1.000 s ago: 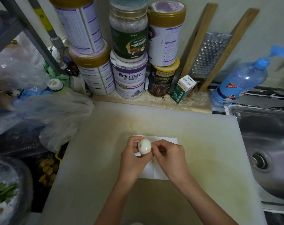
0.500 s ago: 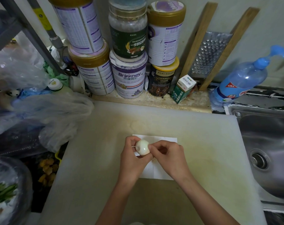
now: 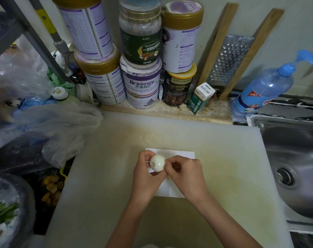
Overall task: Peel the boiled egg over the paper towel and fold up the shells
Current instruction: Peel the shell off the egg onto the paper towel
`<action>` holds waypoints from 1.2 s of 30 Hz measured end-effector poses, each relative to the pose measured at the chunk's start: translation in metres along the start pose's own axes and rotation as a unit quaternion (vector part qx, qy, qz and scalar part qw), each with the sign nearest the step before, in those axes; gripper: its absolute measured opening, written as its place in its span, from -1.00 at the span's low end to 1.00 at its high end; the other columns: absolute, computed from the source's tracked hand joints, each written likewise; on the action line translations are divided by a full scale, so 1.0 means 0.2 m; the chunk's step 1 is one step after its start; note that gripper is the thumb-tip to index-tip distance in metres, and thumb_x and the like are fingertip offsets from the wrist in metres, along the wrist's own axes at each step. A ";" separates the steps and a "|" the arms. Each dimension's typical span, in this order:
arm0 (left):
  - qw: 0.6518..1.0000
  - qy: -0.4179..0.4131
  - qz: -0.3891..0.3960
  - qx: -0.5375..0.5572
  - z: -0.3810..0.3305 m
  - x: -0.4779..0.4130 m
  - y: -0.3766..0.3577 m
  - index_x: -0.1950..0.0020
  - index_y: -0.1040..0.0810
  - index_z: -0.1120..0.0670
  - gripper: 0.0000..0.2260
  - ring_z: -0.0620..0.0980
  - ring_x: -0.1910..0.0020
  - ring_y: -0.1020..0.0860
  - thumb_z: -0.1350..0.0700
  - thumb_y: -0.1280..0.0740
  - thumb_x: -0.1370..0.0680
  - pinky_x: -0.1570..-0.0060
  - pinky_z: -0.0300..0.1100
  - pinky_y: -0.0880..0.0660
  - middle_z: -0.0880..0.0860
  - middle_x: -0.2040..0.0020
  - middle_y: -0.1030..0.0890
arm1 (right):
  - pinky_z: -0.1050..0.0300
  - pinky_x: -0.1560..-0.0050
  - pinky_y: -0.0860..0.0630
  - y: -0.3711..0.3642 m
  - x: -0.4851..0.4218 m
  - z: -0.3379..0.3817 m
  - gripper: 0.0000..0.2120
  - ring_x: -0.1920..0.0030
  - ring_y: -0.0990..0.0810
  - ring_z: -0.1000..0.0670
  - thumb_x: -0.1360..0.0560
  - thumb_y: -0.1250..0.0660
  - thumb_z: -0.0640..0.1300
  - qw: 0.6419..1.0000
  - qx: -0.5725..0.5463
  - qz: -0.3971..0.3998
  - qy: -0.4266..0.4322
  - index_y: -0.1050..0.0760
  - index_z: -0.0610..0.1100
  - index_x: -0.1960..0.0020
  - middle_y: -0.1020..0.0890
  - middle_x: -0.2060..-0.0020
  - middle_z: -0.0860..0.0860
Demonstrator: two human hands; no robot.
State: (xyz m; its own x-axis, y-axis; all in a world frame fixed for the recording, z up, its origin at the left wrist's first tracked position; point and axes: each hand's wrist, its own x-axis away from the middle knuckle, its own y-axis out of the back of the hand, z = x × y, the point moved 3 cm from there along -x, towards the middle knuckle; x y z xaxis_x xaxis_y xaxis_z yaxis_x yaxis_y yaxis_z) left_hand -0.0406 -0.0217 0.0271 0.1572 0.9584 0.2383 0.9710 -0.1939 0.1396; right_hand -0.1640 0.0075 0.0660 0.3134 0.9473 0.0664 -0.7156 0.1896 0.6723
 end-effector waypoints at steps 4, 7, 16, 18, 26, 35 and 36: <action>1.000 -0.001 0.001 -0.002 0.00 0.00 0.01 0.05 -0.38 -0.15 -0.56 -0.28 0.07 -0.53 0.22 -0.54 -0.31 0.26 -0.47 -0.47 -0.11 0.03 -0.54 | 0.17 0.20 -0.56 0.00 0.00 0.00 -0.90 0.30 -0.64 0.11 -0.44 -0.36 -0.21 1.000 -0.004 0.013 0.020 -0.65 -0.10 0.19 -0.71 0.31 0.08; 1.000 0.001 0.009 -0.001 0.02 0.00 0.01 0.06 -0.39 -0.15 -0.57 -0.22 0.07 -0.55 0.23 -0.53 -0.32 0.25 -0.45 -0.49 -0.11 0.04 -0.55 | 0.08 0.20 -0.58 -0.01 0.00 0.00 -0.91 0.30 -0.65 0.05 -0.45 -0.35 -0.17 0.999 0.018 0.019 0.032 -0.63 -0.13 0.15 -0.70 0.31 0.03; 1.000 0.020 0.015 0.015 0.04 0.00 0.01 0.09 -0.40 -0.25 -0.56 -0.28 0.09 -0.57 0.14 -0.56 -0.30 0.21 -0.41 -0.50 -0.23 0.09 -0.56 | 0.08 0.24 -0.57 -0.01 0.00 -0.03 -0.91 0.35 -0.63 0.02 -0.44 -0.33 -0.23 1.000 0.023 -0.008 0.018 -0.61 -0.15 0.18 -0.69 0.36 0.00; 0.999 0.022 0.015 0.021 0.04 0.00 0.01 0.07 -0.40 -0.22 -0.56 -0.27 0.09 -0.57 0.14 -0.56 -0.30 0.20 -0.40 -0.49 -0.18 0.06 -0.56 | 0.16 0.17 -0.58 0.00 0.00 -0.04 -0.91 0.29 -0.64 0.12 -0.45 -0.35 -0.19 1.000 -0.016 0.012 -0.014 -0.63 -0.12 0.15 -0.70 0.30 0.06; 0.997 0.031 0.033 0.063 0.04 0.00 0.02 0.01 -0.41 -0.16 -0.52 -0.27 0.07 -0.58 0.21 -0.58 -0.28 0.23 -0.43 -0.49 -0.04 -0.05 -0.53 | 0.23 0.10 -0.58 0.00 -0.01 -0.06 -0.94 0.25 -0.65 0.10 -0.44 -0.41 -0.15 0.974 -0.180 0.069 -0.122 -0.68 -0.07 0.15 -0.68 0.34 0.10; 0.996 0.035 0.037 0.071 0.03 0.01 0.02 0.05 -0.42 -0.22 -0.51 -0.20 0.02 -0.59 0.23 -0.57 -0.28 0.16 -0.36 -0.52 -0.03 -0.07 -0.53 | 0.34 0.25 -0.53 0.01 -0.01 -0.05 -0.87 0.37 -0.60 0.20 -0.39 -0.39 -0.26 0.988 -0.126 0.018 -0.086 -0.63 -0.07 0.28 -0.64 0.46 0.18; 0.996 0.037 0.039 0.071 0.03 0.01 0.02 0.04 -0.42 -0.21 -0.51 -0.22 0.03 -0.59 0.24 -0.57 -0.29 0.17 -0.38 -0.51 -0.03 -0.07 -0.53 | 0.36 0.26 -0.52 0.02 -0.01 -0.05 -0.87 0.38 -0.60 0.20 -0.39 -0.39 -0.25 0.988 -0.126 0.016 -0.089 -0.63 -0.08 0.29 -0.64 0.46 0.18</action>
State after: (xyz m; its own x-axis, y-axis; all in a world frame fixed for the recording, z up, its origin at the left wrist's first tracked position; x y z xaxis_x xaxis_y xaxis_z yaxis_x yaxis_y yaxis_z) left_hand -0.0360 -0.0196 0.0218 0.2253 0.9221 0.3146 0.9727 -0.2315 -0.0182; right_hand -0.1738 0.0088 0.0601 0.3763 0.8980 0.2281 -0.8528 0.2396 0.4640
